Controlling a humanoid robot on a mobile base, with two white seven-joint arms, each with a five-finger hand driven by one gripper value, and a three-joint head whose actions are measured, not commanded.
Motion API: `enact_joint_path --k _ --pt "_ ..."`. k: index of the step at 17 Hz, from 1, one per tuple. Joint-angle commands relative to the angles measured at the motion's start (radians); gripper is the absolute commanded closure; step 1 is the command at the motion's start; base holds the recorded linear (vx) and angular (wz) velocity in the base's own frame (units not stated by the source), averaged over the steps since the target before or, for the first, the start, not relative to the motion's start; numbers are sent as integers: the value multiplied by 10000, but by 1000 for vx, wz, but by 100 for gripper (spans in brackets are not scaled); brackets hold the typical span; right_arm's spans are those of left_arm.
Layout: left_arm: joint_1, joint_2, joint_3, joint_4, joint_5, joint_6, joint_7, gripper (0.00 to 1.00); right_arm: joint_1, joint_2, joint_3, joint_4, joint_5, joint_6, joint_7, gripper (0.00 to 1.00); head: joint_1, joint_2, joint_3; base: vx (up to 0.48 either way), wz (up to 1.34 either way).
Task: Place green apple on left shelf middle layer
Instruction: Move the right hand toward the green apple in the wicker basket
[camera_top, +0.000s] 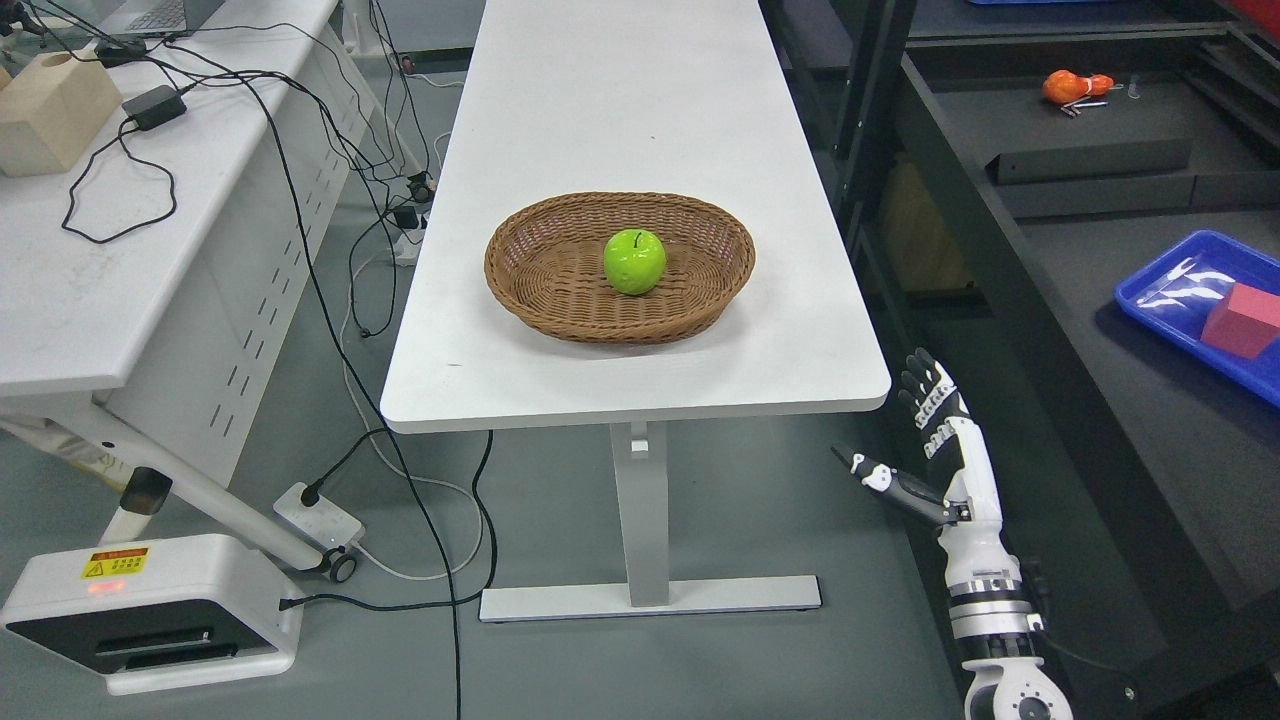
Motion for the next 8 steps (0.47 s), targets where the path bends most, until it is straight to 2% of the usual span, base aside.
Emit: enact_joint_path --k 1,4,7,8 --pt "0 175 0 -1 0 -10 -9 0 -185 -175 -260 0 276 -23 43 0 0 0 0 11 0" --pt "0 175 0 -1 0 -10 -9 0 -108 -175 -291 15 200 176 59 0 0 0 0 20 40" --pt "0 175 0 -1 0 5 7 0 -168 -175 -383 -92 428 -939 181 0 0 3 0 28 46" --pt "0 175 0 -1 0 -10 -8 0 -169 -669 -353 -396 1326 -1277 166 0 0 2 0 -6 -18"
